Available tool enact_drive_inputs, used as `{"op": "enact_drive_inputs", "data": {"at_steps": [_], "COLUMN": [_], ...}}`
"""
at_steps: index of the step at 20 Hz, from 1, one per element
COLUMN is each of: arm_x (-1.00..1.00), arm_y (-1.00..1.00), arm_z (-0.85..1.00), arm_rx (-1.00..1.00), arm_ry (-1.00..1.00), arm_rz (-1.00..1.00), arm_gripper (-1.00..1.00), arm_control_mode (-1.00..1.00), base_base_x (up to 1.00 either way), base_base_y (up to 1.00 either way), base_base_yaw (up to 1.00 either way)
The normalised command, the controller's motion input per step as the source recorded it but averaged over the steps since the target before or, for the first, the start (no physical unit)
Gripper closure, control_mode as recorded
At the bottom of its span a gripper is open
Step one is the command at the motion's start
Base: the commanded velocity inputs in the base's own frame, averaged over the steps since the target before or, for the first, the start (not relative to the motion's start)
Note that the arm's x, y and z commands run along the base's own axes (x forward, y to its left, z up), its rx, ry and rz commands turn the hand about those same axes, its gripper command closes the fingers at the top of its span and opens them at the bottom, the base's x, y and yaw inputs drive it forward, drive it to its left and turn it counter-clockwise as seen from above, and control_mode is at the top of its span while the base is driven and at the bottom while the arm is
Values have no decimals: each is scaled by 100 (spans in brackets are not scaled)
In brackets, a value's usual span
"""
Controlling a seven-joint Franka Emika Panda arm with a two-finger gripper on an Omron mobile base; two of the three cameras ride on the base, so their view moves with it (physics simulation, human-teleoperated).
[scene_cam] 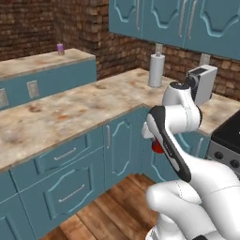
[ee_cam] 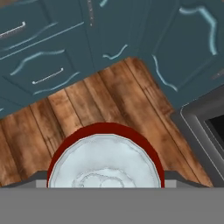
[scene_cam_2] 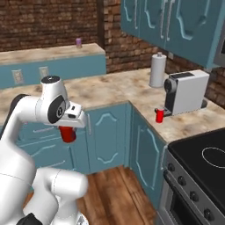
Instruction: Four empty soda cans are scattered around the kitchen. Gather all the cans and cluster them next to the stove for recycling.
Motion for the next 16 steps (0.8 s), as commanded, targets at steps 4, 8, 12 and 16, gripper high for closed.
{"op": "enact_drive_inputs", "data": {"at_steps": [4,8,12,16], "arm_x": [0,0,0,0], "arm_y": [0,0,0,0], "arm_z": [0,0,0,0], "arm_rx": [0,0,0,0], "arm_ry": [0,0,0,0], "arm_rz": [0,0,0,0], "arm_gripper": [100,100,100,100], "arm_control_mode": [100,100,100,100], "base_base_x": [65,54,23,10], "base_base_y": [6,0,-6,-12], "base_base_yaw": [-24,-25,-37,-40]}}
